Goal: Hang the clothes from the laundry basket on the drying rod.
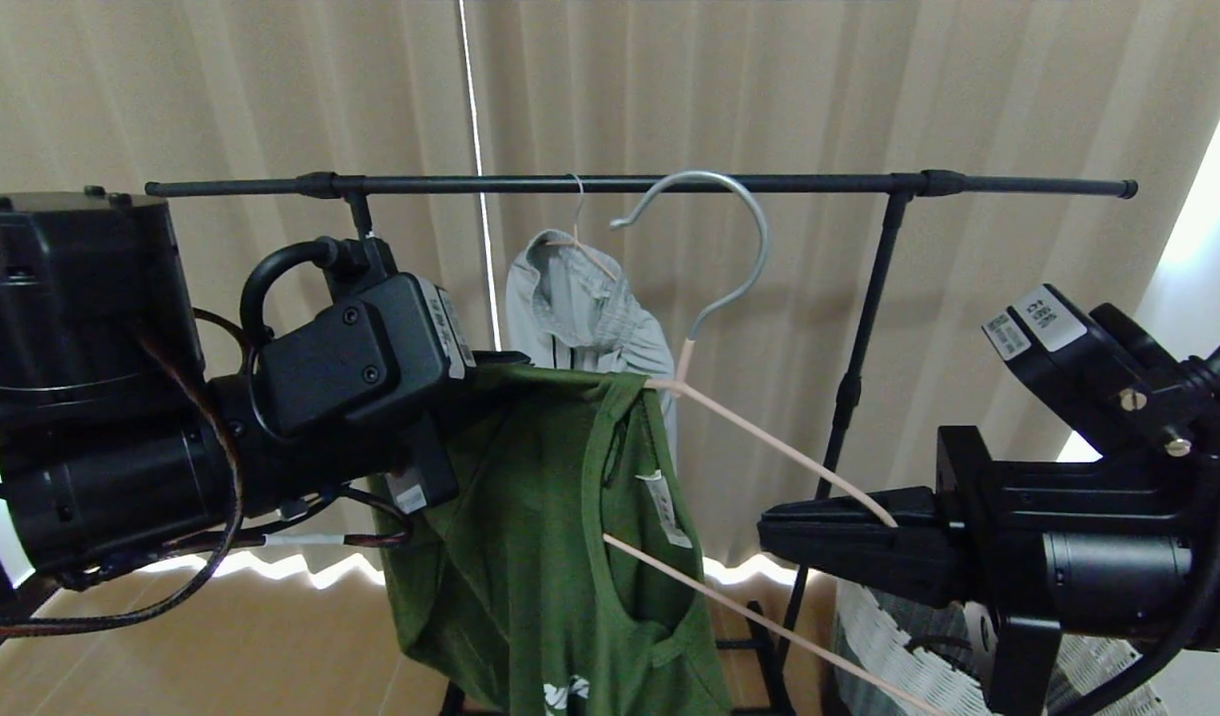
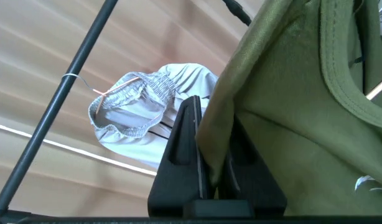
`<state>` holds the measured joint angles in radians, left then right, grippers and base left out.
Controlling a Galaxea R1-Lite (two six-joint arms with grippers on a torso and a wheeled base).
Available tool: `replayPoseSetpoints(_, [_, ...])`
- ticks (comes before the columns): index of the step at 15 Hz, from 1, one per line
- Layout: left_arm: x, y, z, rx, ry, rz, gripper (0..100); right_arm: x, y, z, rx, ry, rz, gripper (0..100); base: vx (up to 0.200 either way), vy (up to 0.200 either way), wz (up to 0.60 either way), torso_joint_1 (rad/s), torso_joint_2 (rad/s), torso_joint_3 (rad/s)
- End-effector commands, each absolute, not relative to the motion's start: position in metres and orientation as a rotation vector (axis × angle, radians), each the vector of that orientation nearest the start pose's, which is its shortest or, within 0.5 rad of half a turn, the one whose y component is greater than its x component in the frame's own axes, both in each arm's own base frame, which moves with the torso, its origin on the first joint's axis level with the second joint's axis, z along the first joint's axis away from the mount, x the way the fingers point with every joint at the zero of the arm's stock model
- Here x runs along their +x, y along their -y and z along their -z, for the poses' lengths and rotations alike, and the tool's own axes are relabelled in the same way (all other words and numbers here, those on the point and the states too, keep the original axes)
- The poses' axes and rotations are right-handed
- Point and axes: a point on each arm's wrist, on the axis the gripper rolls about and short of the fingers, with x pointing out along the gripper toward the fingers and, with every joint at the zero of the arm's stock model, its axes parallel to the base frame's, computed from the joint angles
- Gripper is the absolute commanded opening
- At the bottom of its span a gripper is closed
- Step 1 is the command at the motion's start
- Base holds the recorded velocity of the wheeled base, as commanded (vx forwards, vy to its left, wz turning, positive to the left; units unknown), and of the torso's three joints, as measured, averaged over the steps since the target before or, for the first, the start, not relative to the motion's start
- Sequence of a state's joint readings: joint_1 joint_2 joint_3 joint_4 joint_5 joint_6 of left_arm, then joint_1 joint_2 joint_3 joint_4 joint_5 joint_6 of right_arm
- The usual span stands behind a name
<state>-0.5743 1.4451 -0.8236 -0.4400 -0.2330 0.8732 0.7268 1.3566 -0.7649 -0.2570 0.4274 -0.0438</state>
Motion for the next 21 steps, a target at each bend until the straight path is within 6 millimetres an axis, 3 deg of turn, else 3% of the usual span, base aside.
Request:
replayPoseSetpoints(1, [0.206,0.138,-0.237,0.851,0.171,0.833,0,0.157,-0.152,-0.226,-0.091,-0.318,-1.149,0,0.0,0.0,0.0,0.0,0.0,0.0])
replayPoseSetpoints(8, [0.206,0.137,-0.235,0.85,0.185,0.787,0,0.156,-0.15,-0.226,-0.093,-0.32,-1.137,0,0.0,0.0,0.0,0.0,0.0,0.0])
replayPoseSetpoints(9, [0.206,0.137,-0.236,0.852,0.181,0.775,0,0.156,-0.149,-0.225,-0.094,-0.325,-1.137,100,0.0,0.0,0.0,0.0,0.0,0.0])
replayPoseSetpoints(14, [0.207,0.136,-0.235,0.859,0.17,0.751,0,0.157,-0.148,-0.225,-0.1,-0.313,-1.091,100,0.0,0.0,0.0,0.0,0.0,0.0])
replayPoseSetpoints(17, [0.208,0.134,-0.233,0.879,0.115,0.646,0,0.156,-0.144,-0.228,-0.106,-0.291,-1.007,100,0.0,0.0,0.0,0.0,0.0,0.0])
replayPoseSetpoints(21, [0.209,0.128,-0.225,0.897,-0.021,0.412,0,0.159,-0.123,-0.236,-0.089,-0.25,-0.91,100,0.0,0.0,0.0,0.0,0.0,0.0])
